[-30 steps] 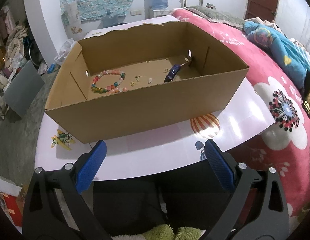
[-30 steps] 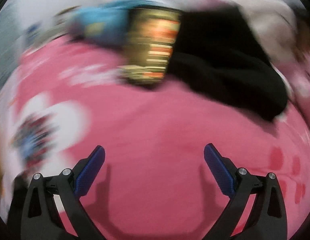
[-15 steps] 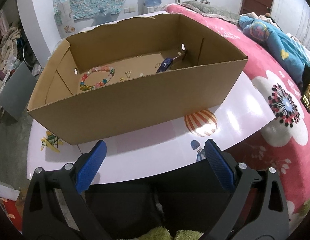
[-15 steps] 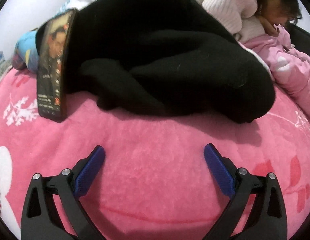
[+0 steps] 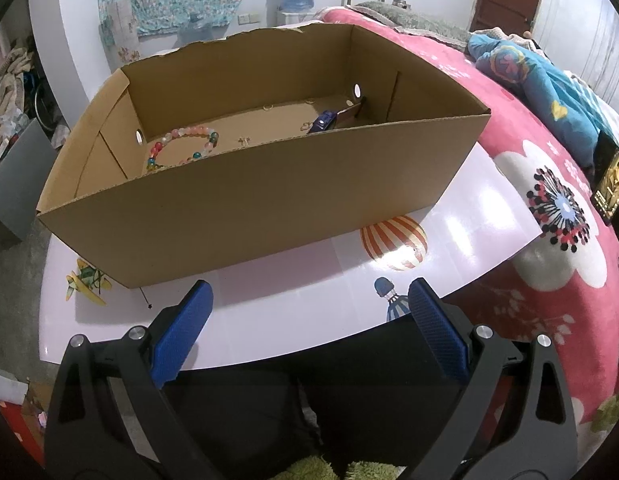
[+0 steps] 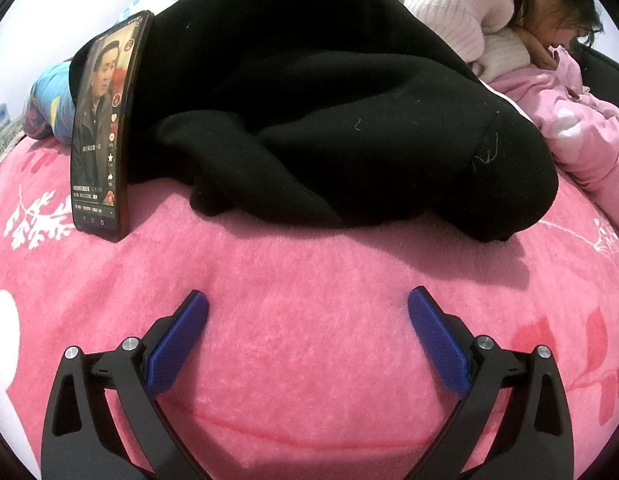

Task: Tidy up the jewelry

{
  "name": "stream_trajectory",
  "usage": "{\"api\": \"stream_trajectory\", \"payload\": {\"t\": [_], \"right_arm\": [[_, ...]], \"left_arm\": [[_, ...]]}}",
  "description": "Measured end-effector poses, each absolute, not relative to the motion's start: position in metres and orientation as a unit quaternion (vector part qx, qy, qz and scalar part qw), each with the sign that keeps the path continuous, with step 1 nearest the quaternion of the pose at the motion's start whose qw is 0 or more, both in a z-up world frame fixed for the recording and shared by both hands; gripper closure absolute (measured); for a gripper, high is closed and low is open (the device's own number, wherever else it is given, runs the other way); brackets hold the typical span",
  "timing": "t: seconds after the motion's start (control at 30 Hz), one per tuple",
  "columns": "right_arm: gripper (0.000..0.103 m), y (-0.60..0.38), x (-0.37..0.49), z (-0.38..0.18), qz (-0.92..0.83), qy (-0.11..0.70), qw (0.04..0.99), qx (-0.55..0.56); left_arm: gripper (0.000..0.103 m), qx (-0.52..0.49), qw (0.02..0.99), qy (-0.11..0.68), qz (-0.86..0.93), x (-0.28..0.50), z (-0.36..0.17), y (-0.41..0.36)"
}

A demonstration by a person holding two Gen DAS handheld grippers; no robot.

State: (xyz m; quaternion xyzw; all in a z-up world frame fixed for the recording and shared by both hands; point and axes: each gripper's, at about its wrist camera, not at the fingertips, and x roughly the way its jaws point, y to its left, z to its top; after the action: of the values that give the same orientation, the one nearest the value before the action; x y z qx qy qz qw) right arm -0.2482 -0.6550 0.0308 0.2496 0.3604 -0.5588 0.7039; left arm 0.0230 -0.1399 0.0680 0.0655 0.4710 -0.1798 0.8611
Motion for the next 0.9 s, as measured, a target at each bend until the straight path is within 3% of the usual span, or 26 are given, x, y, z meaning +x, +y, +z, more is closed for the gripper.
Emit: {"api": "stream_trajectory", "payload": {"t": [0.9], "right_arm": [[0.006, -0.659, -0.258, 0.035, -0.558, 0.362, 0.704, 0.249]], "left_arm": [[0.008, 0.074, 0.861, 0.471, -0.177, 0.021, 0.067, -0.141]]}}
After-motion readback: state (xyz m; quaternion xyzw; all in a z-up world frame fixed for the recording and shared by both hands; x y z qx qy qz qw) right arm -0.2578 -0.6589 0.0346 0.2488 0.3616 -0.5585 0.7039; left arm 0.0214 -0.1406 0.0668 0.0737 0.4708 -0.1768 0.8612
